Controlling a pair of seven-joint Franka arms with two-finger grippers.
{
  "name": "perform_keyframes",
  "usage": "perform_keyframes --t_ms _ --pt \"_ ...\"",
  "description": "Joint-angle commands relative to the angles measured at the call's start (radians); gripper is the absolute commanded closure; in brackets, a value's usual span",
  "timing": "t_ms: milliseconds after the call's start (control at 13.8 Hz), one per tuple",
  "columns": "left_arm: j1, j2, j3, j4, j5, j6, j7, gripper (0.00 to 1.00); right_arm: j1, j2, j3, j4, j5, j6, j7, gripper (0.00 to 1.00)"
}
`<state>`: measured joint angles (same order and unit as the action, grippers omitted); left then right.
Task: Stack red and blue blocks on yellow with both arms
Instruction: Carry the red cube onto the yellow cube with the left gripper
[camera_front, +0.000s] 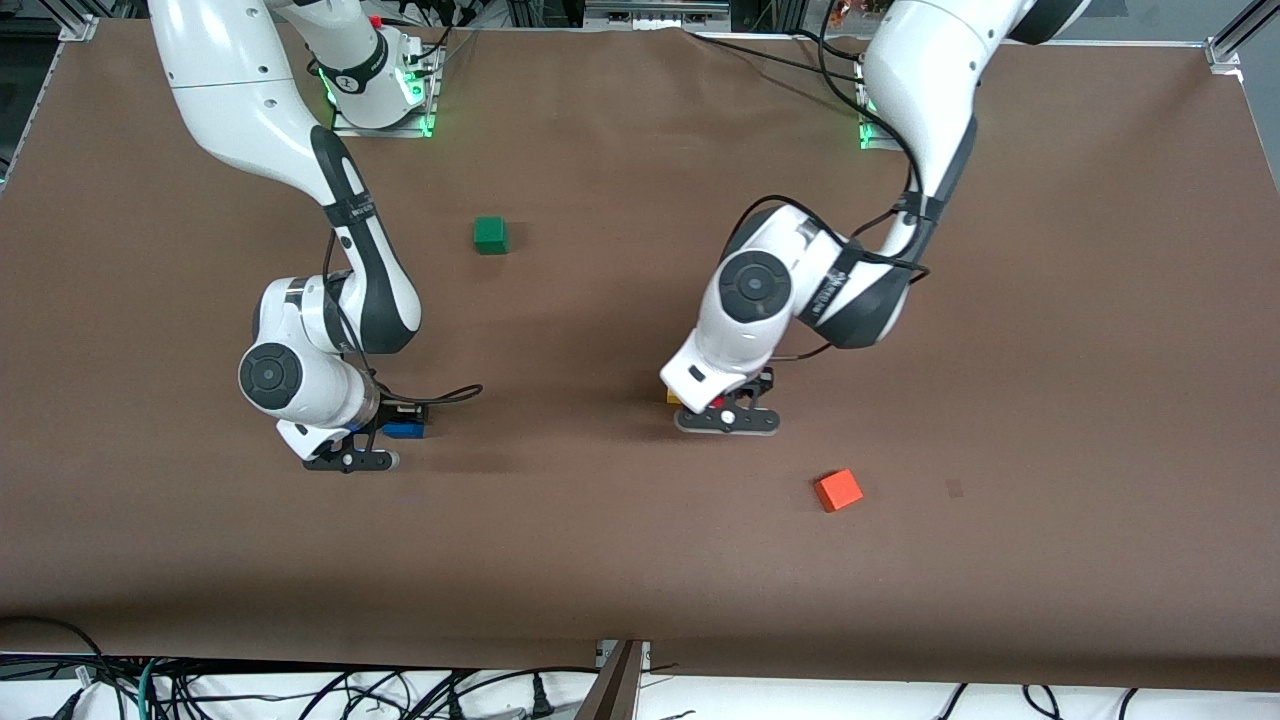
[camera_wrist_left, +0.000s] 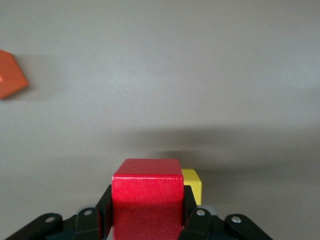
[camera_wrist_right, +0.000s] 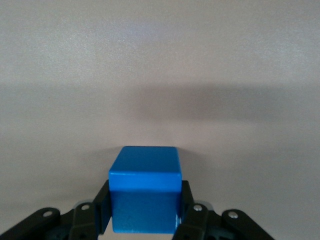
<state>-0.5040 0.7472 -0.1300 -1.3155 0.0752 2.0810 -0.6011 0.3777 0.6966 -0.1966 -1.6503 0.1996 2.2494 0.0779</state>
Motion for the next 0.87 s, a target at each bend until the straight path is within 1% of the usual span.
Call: perform_keyframes --t_ms 0,217,578,794 --pt "-0.045 0.030 0.017 0.013 0.012 -0.007 0.006 1.00 -0.003 -0.025 -0.001 -0.002 0.029 -0.008 -0.037 0.55" --pt "-0.083 0.037 0.017 -0.002 0.018 -0.007 0.009 1.00 0.000 -0.054 -0.003 0.036 0.021 -0.075 -0.040 0.55" --pt "-0.085 0.040 0.018 -0.016 0.029 -0.006 0.080 1.00 0.000 -0.054 -0.003 0.170 0.027 -0.226 -0.030 0.55" --pt "-0.080 0.040 0.018 -0.018 0.035 -0.006 0.080 1.00 0.001 -0.052 -0.001 0.222 0.027 -0.260 -0.029 0.53"
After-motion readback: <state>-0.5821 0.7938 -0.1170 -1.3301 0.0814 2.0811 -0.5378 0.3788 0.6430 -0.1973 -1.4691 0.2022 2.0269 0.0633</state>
